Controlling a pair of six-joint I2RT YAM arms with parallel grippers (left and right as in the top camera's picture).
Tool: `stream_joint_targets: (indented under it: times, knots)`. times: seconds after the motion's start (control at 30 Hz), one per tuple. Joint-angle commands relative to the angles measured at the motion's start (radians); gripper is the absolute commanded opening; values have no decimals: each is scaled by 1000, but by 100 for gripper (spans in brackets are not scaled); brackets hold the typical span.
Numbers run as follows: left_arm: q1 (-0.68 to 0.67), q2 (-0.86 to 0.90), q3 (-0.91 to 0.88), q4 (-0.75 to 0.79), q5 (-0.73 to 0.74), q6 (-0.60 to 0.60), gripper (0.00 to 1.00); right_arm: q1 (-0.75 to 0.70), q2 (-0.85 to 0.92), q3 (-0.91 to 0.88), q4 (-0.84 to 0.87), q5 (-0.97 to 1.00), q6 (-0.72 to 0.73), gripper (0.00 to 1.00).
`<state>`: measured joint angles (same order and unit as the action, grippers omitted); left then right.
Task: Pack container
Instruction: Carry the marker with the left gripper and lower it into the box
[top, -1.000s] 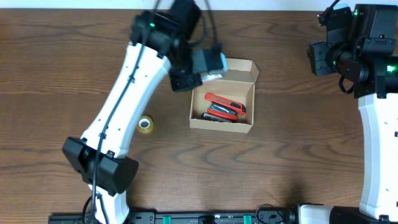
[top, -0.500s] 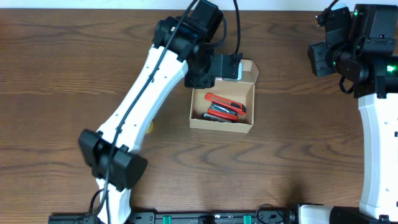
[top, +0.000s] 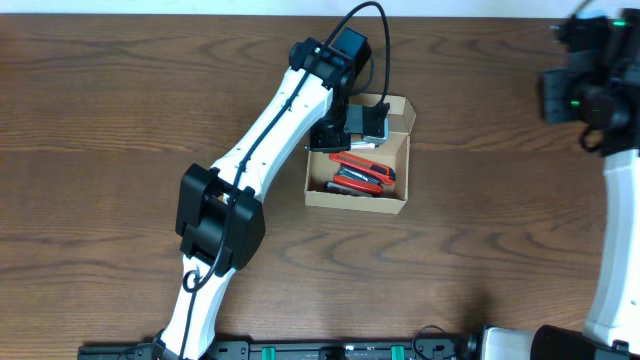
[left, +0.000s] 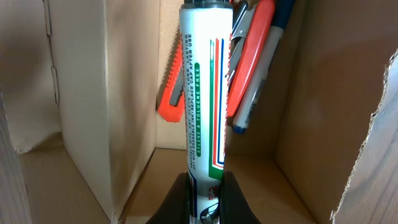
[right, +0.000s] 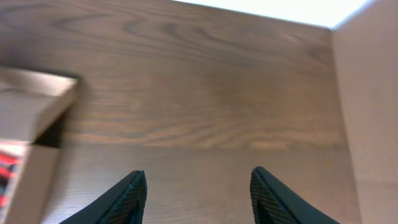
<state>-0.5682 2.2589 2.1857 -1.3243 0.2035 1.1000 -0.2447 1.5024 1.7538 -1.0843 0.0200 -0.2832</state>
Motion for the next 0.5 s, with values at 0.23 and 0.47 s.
stream_joint_targets:
  times: [0.23, 0.47]
  knots:
    - [-21, 14, -5, 40, 30, -8, 6, -176, -10, 3, 0, -88, 24, 53]
    - [-63, 27, -5, 47, 13, -4, 6, -177, 15, 3, 0, -88, 24, 53]
